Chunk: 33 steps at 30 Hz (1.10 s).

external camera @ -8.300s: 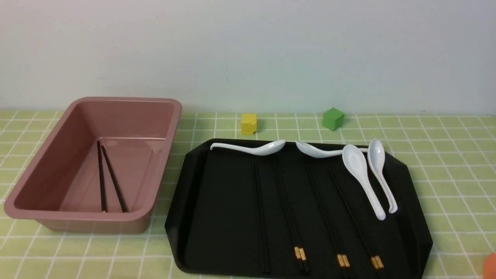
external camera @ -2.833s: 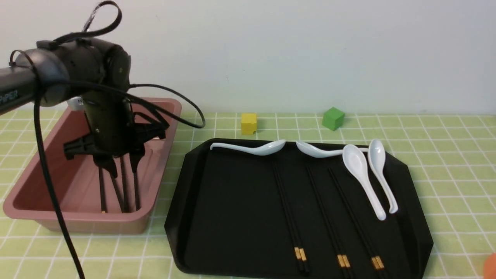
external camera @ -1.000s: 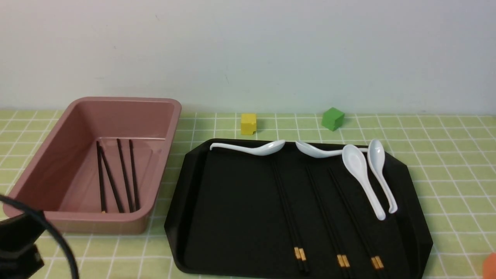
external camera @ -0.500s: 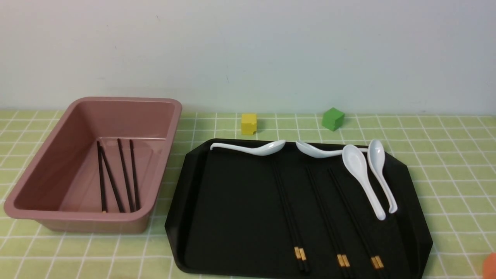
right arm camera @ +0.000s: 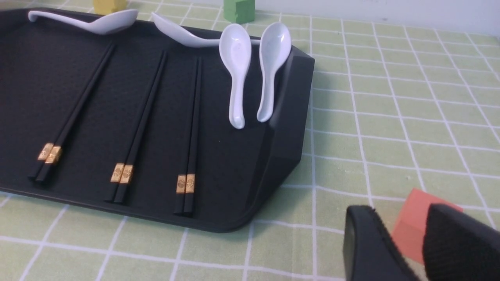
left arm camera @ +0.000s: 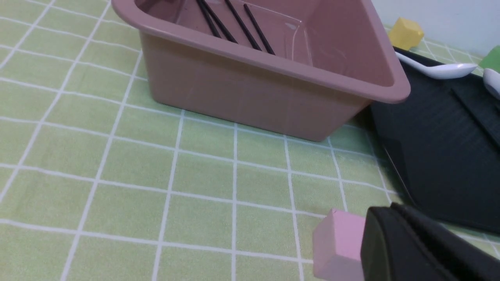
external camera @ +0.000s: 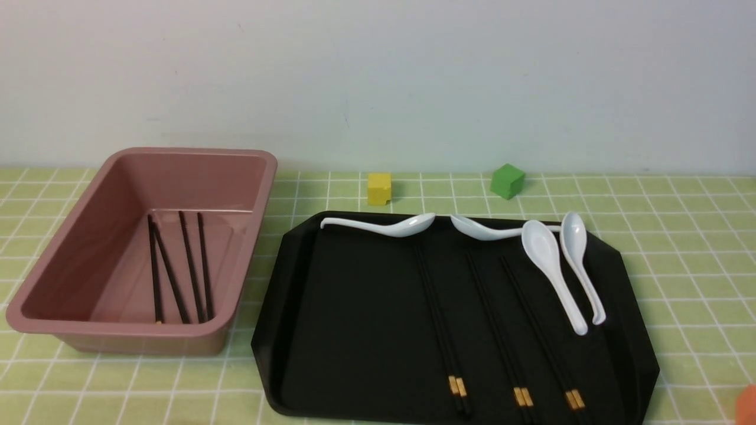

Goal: On green tablecloth take chopsticks from black tray and put them in box.

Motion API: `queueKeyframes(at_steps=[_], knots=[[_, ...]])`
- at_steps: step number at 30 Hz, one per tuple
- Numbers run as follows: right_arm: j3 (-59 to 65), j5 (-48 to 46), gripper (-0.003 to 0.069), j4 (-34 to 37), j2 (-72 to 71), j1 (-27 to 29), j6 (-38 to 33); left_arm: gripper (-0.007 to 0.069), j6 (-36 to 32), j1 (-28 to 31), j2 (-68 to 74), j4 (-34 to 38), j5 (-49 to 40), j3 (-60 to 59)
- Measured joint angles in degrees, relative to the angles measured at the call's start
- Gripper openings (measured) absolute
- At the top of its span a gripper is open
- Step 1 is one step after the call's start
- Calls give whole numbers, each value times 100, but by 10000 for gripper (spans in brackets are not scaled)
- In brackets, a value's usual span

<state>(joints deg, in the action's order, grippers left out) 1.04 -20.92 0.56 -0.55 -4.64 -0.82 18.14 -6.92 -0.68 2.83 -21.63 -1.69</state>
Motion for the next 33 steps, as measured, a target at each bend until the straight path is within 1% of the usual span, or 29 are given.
queueKeyframes(at_steps=[33], knots=[[0,0,239,0,0,0,0,1,0,0,0,0,0,0]])
